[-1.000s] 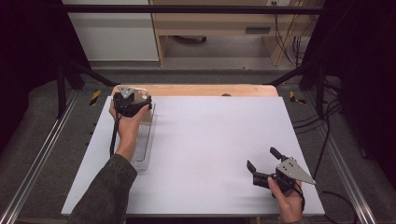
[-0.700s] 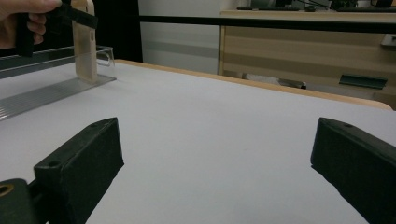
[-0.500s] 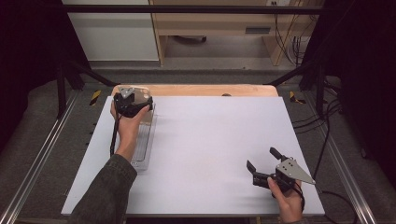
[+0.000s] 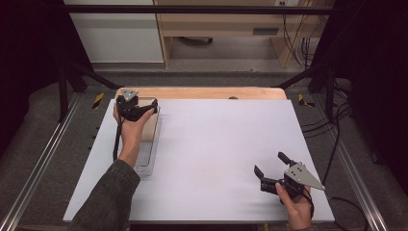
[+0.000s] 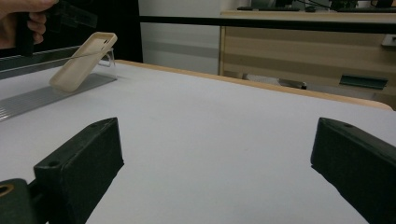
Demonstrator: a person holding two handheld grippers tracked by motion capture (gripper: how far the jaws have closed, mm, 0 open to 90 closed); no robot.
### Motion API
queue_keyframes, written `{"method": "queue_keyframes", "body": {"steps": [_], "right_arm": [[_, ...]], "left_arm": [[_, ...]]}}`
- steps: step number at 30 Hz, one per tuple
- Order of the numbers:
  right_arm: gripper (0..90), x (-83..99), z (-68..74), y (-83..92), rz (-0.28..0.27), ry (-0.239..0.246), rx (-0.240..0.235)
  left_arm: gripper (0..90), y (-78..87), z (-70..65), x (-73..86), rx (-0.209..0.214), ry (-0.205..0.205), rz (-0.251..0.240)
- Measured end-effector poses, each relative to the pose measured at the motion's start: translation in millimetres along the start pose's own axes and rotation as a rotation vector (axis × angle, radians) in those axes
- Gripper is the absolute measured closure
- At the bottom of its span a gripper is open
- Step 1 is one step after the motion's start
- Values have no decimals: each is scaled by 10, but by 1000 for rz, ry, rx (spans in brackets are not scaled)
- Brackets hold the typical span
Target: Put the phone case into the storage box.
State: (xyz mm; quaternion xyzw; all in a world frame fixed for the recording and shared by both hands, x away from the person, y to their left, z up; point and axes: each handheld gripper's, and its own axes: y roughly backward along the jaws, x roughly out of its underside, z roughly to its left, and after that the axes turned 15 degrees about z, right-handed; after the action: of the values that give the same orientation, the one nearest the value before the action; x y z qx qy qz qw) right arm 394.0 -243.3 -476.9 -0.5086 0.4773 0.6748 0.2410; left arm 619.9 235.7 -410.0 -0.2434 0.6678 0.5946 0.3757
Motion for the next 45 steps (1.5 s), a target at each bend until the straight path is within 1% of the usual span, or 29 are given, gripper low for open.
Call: {"method": "queue_keyframes", "body": {"steps": [1, 5, 13, 30, 37, 43, 45], "right_arm": [[23, 0, 0, 0, 0, 1, 0], [23, -2, 1, 1, -2, 2, 1], [23, -3, 2, 4, -3, 1, 1], [23, -4, -3, 12, -6, 3, 3], [23, -5, -1, 13, -6, 2, 4], [23, -5, 2, 12, -5, 3, 4], [23, -5, 2, 12, -5, 3, 4]], "left_arm": [[36, 10, 0, -2, 0, -4, 0], [36, 36, 8, -13, 6, -1, -12], [33, 86, 26, -25, 14, -8, -16], [29, 108, 15, -29, 38, -16, -15], [28, 114, 18, -29, 41, -19, -12], [26, 132, 9, -32, 50, -28, -14], [26, 136, 4, -32, 54, -37, -13]]}}
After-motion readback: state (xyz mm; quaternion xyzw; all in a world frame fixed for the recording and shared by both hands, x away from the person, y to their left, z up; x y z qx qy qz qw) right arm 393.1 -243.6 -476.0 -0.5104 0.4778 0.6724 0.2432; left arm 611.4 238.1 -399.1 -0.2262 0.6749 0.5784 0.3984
